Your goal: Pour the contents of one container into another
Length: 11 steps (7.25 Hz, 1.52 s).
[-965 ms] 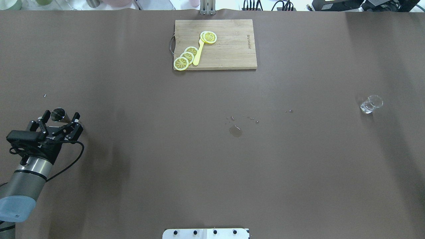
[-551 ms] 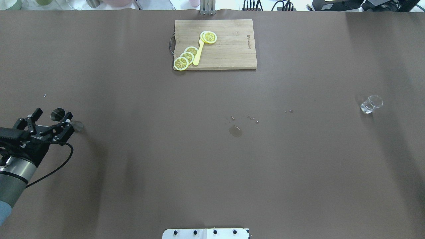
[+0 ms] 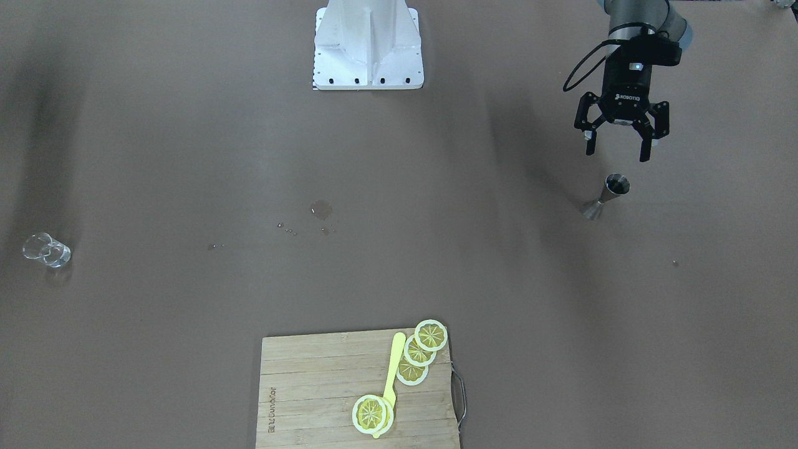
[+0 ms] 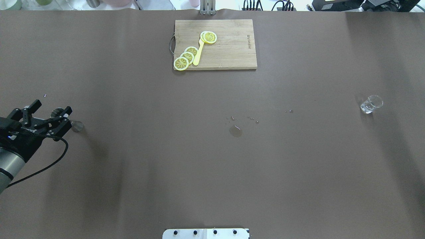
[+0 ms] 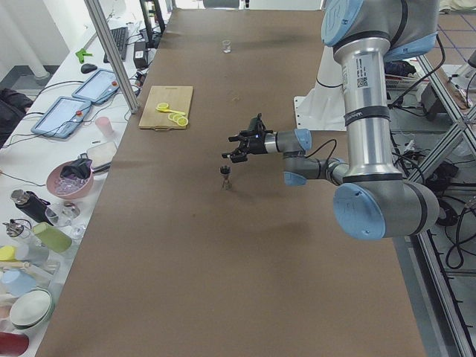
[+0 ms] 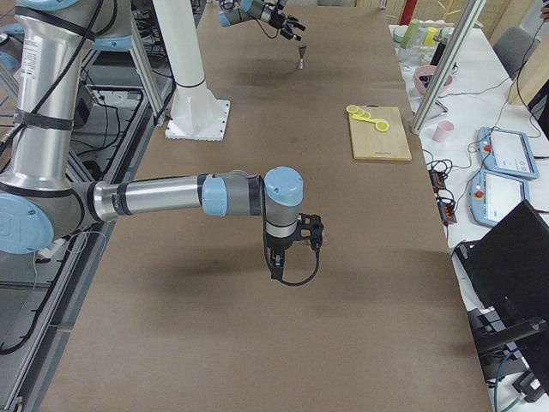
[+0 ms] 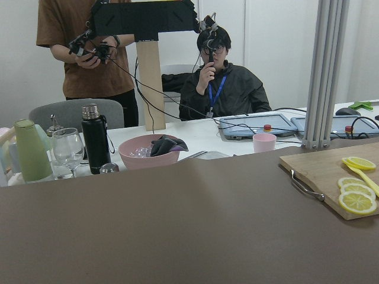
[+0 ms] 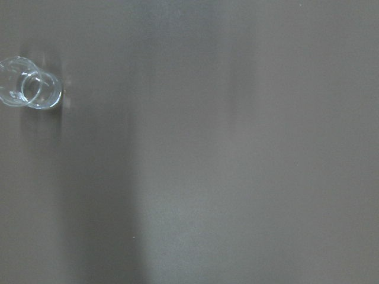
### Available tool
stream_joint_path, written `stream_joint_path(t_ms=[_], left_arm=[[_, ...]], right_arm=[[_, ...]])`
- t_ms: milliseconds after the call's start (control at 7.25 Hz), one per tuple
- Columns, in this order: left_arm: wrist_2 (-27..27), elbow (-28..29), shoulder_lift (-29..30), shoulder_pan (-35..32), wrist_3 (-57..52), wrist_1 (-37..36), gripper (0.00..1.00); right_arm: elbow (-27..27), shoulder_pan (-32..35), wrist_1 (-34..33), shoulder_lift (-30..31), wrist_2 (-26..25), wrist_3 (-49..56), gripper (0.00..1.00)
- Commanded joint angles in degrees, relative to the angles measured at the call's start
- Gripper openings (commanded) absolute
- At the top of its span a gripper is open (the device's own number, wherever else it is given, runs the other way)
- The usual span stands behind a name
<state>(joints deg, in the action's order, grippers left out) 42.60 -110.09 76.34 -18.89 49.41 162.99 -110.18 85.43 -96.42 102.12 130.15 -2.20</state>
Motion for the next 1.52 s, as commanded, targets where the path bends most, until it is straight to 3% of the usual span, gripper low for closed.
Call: stream_joint_path(t_ms=[0,414,827,1378], left_arm=[[9.47,-1.09,0.82,-4.21,-1.16,-0.04,0.98],[31.15,-1.01,5.20,-14.82,-1.42,-5.90,0.98],[50.31,-0.13,12.92,-26.51,-7.23,-19.07,0.98],[67.57,1.18,20.75,-34.96,-18.07,-37.52,0.98]], right_arm=[[-0.30,0.00,0.09,-0.16,0.53,0.00,1.00],[-0.39,0.09,0.09,0.01,2.56,0.18,1.00],[-0.56,0.09,0.09,-0.07,2.56,0.18,1.00],[-0.21,0.09,2.10,-0.17,2.21,0.27,1.00]])
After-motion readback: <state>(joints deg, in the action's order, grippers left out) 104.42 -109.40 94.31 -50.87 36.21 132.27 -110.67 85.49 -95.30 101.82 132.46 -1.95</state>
